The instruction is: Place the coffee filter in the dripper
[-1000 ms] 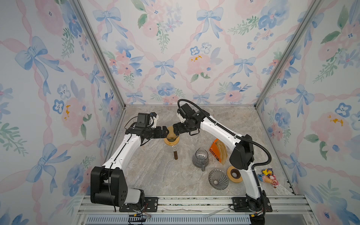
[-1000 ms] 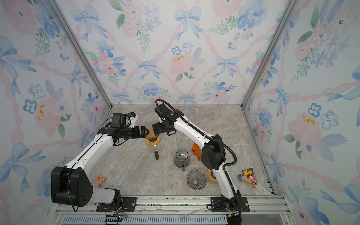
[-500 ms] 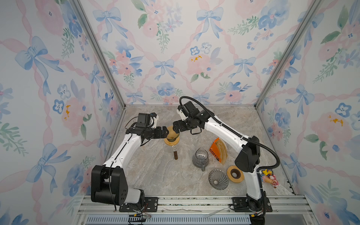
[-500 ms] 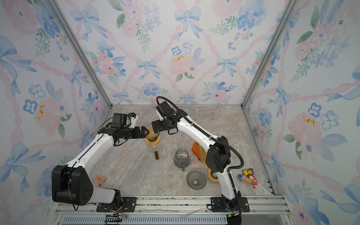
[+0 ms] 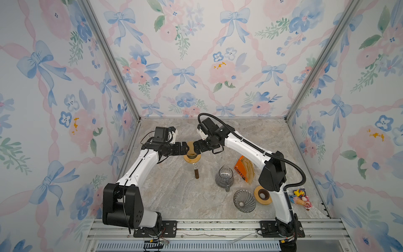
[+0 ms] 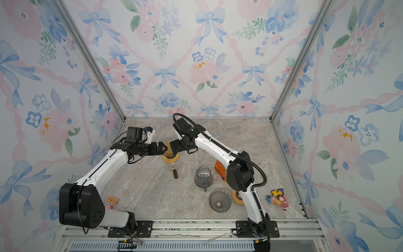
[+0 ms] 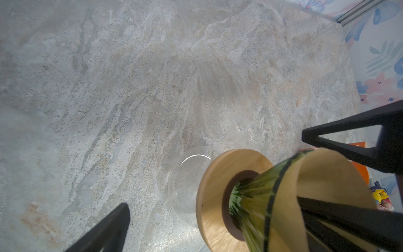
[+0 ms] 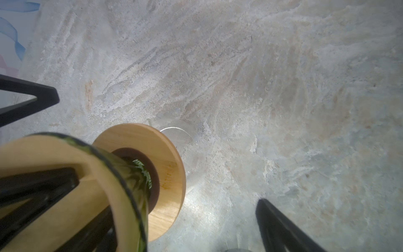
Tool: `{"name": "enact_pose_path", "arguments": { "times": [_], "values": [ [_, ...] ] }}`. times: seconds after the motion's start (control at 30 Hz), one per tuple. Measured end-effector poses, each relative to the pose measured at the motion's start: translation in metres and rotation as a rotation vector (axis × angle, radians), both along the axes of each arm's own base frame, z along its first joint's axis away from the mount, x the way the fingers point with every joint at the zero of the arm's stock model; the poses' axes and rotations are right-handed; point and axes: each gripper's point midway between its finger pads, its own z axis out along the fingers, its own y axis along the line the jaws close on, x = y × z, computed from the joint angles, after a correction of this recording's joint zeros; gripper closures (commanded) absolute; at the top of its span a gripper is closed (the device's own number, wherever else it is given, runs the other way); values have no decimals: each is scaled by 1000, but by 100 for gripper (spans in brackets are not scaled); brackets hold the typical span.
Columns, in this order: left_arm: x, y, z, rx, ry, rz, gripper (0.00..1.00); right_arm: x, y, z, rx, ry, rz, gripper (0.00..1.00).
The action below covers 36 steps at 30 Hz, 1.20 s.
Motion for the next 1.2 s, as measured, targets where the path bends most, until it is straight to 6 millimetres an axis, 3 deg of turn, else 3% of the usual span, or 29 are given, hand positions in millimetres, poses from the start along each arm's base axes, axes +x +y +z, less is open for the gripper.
{"name": "enact_pose_path", "arguments": {
  "times": [0.27, 0.5, 0.9, 1.2],
  "values": [
    [0, 0, -2, 1, 5, 0, 2, 3, -3, 3, -10, -7, -21, 4],
    [1, 0, -4, 1, 12, 0, 2, 4, 8, 8, 52, 1, -10, 4],
    [2, 0, -12, 3, 34, 0, 2, 10, 3, 8, 35, -7, -34, 4],
    [1, -2, -12, -11, 37, -9, 2, 15, 1, 0, 12, -6, -47, 4]
  ]
}}
